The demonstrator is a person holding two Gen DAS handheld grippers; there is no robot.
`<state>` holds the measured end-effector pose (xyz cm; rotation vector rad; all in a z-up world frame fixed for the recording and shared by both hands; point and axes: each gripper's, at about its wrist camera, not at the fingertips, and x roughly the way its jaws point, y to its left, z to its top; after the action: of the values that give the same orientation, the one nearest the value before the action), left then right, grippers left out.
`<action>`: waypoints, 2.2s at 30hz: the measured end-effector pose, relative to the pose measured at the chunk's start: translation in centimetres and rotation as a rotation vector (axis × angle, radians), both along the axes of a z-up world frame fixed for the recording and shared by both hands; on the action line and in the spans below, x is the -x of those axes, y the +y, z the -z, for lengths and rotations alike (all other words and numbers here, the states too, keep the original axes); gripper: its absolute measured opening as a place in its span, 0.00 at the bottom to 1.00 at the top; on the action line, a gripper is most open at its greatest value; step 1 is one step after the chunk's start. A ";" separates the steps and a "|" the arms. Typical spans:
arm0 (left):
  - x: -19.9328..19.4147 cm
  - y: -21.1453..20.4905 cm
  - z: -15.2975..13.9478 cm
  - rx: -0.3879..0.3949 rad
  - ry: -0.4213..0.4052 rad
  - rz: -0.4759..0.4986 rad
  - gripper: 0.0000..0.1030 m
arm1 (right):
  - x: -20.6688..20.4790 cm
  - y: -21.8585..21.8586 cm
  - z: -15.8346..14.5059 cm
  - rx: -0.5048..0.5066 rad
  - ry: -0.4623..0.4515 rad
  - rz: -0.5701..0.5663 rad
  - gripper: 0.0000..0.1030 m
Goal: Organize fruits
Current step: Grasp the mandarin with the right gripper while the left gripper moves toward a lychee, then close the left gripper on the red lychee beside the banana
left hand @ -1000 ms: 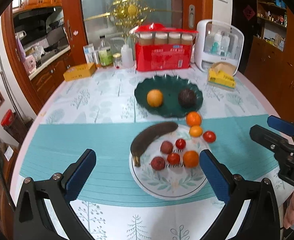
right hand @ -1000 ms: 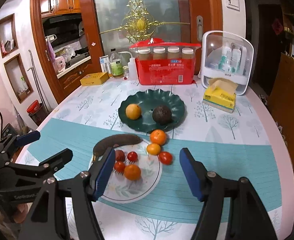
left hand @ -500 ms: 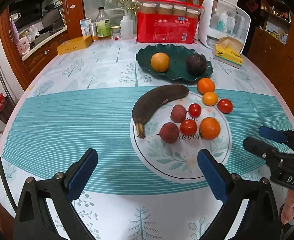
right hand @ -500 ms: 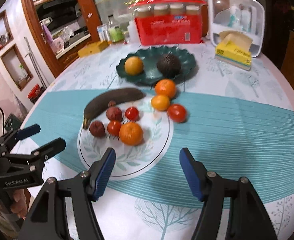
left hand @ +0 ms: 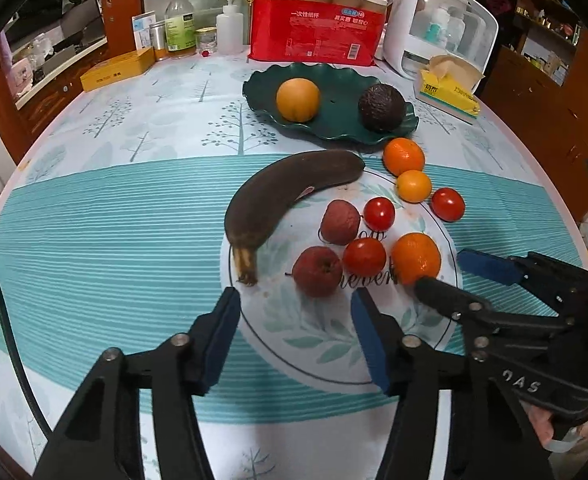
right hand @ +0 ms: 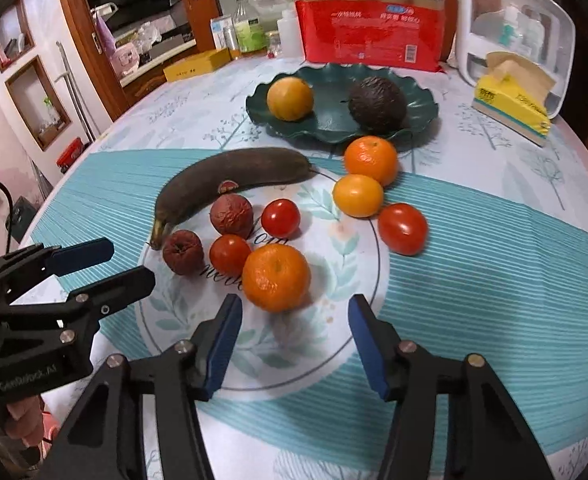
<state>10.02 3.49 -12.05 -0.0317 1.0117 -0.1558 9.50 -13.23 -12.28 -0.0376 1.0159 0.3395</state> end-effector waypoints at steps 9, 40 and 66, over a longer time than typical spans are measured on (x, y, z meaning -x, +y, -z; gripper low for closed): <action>-1.2 0.0 0.8 0.040 0.040 -0.002 0.40 | -1.3 0.9 1.2 -0.036 0.025 -0.038 0.38; -4.7 -2.2 2.6 -0.020 0.109 -0.031 0.37 | 0.2 -2.0 1.3 -0.098 0.033 0.018 0.38; 0.5 -2.8 -5.4 -0.056 -0.078 0.021 0.30 | 2.9 -1.0 -3.3 -0.098 -0.037 -0.022 0.37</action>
<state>9.51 0.70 -6.63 0.0357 0.9380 -0.1473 6.64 -14.24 -8.93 0.0333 0.9620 0.4066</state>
